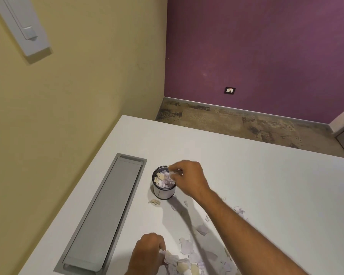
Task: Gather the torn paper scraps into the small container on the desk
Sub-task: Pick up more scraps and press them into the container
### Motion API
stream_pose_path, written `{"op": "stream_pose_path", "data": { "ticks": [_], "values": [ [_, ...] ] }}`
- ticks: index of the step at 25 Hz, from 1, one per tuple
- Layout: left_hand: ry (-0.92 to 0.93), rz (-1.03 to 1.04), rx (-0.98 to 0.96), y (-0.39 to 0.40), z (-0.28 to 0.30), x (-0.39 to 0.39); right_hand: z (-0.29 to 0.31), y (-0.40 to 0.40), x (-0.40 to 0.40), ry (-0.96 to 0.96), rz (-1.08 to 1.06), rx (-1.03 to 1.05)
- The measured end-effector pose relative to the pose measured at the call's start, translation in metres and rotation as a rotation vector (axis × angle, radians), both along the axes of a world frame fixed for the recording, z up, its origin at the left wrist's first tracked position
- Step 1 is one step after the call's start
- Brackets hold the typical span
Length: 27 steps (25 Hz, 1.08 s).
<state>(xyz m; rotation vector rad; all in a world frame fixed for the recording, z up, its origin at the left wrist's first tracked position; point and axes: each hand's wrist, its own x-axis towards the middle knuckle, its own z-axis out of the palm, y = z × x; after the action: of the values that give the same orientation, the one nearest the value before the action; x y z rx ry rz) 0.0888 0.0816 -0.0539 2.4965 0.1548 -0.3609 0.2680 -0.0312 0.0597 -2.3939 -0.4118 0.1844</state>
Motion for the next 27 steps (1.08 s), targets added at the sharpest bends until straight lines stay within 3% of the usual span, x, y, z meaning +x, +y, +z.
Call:
{"op": "stream_pose_path", "data": {
  "ticks": [4,8,16,22,27],
  "values": [
    [0.013,-0.014,0.021,-0.001,-0.001,0.003,-0.009,0.035,0.019,-0.054,0.316,-0.419],
    [0.041,0.001,0.061,0.000,-0.004,0.008,-0.031,0.054,0.023,-0.030,0.474,-0.704],
    [0.117,-0.001,0.016,0.004,-0.005,0.014,-0.047,0.067,0.042,0.035,0.527,-0.821],
    [0.171,0.010,-0.044,0.007,-0.002,0.013,-0.046,0.074,0.041,0.199,0.560,-0.931],
    [0.139,0.027,-0.036,0.005,0.007,0.013,-0.047,0.072,0.041,0.060,0.571,-0.897]
  ]
}}
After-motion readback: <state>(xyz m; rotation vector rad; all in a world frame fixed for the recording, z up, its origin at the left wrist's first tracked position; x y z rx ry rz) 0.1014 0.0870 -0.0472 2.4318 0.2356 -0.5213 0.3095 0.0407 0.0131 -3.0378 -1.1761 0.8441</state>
